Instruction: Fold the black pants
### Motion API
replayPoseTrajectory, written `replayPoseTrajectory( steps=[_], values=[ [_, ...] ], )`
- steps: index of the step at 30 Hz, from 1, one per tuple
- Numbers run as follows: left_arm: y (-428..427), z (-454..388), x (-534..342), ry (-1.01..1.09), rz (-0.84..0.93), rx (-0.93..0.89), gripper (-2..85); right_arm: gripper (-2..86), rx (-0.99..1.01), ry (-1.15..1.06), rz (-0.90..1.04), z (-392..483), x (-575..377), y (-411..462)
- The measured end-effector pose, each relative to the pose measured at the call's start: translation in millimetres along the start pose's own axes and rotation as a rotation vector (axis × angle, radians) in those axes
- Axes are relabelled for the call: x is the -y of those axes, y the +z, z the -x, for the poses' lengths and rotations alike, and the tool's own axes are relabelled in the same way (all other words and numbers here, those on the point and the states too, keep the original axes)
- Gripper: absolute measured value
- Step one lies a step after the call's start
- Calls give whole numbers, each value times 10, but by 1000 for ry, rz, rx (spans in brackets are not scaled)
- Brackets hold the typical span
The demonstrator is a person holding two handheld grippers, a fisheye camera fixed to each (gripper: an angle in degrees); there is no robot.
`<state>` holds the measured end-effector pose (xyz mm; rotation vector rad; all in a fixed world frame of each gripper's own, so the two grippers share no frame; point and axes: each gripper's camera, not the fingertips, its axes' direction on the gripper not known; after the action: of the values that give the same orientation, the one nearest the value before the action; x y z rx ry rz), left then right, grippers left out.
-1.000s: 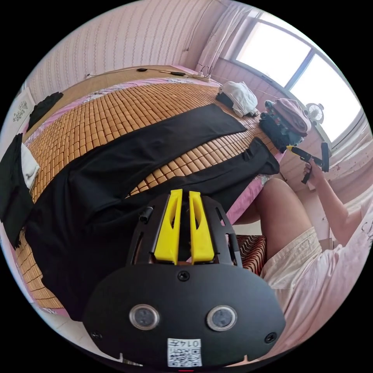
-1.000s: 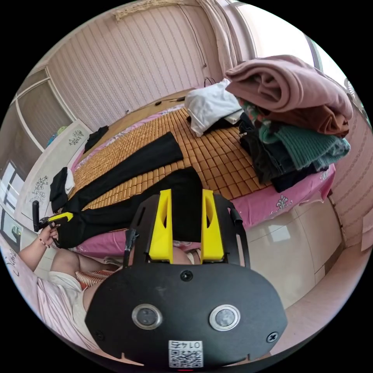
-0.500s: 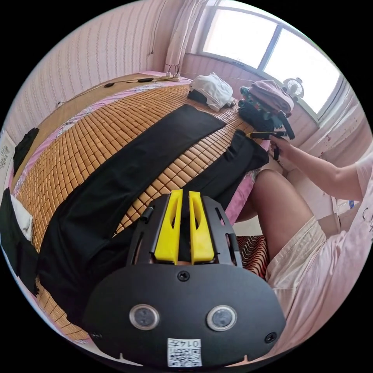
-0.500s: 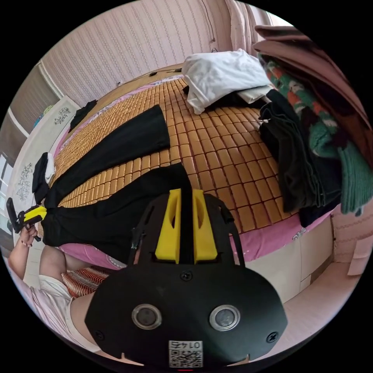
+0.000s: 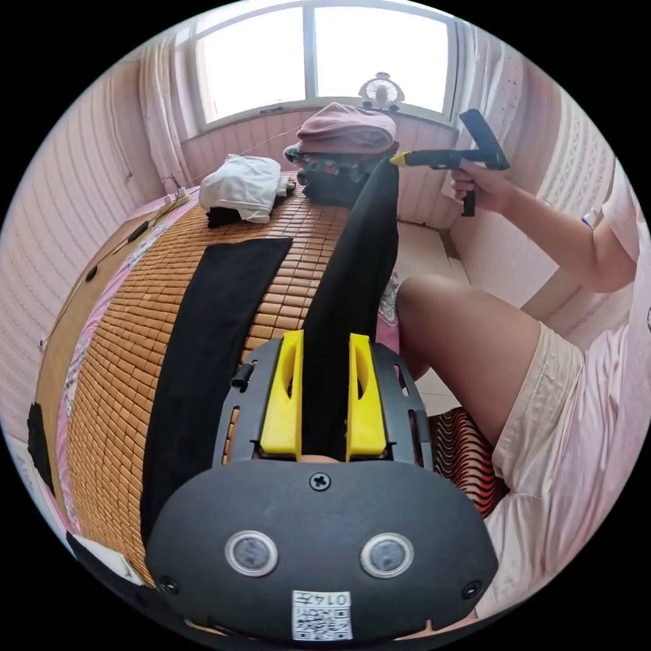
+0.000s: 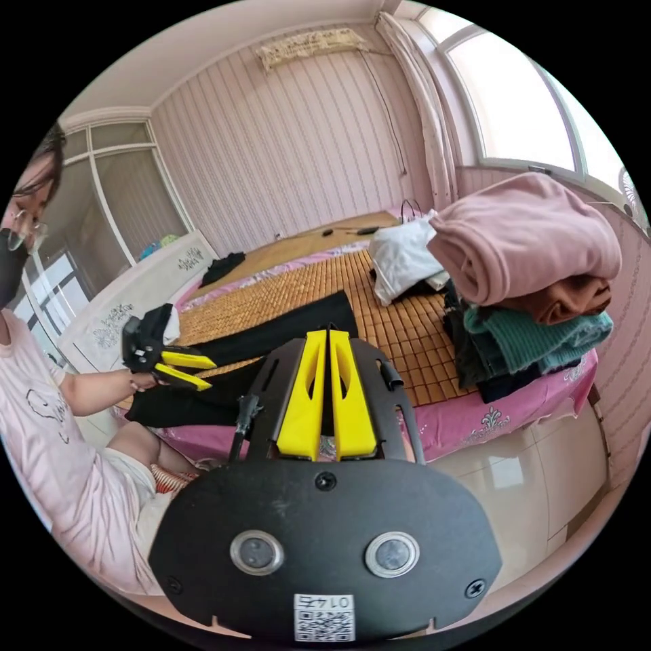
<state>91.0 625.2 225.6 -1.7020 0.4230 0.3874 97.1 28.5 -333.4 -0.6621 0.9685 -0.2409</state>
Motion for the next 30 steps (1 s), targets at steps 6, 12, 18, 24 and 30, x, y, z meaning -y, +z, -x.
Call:
replayPoseTrajectory(
  steps=[6,12,18,24,30],
  values=[
    [254,-34,241,68,68,-43,10,20,-22,-23,-51,149,14,-368],
    [42,55,407,98,36,-212,-9,9,-107,-57,-17,-30,246,-111],
    [576,668,645,-123,151,-261,-10,3,-145,20,266,-685,577,1390],
    [1220,1066,758,-246,311,-264,-9,1,-207,-12,468,-924,704,2529],
    [1413,1313,821,-316,365,-249,1,1,-199,-40,532,-1089,814,2961]
  ],
)
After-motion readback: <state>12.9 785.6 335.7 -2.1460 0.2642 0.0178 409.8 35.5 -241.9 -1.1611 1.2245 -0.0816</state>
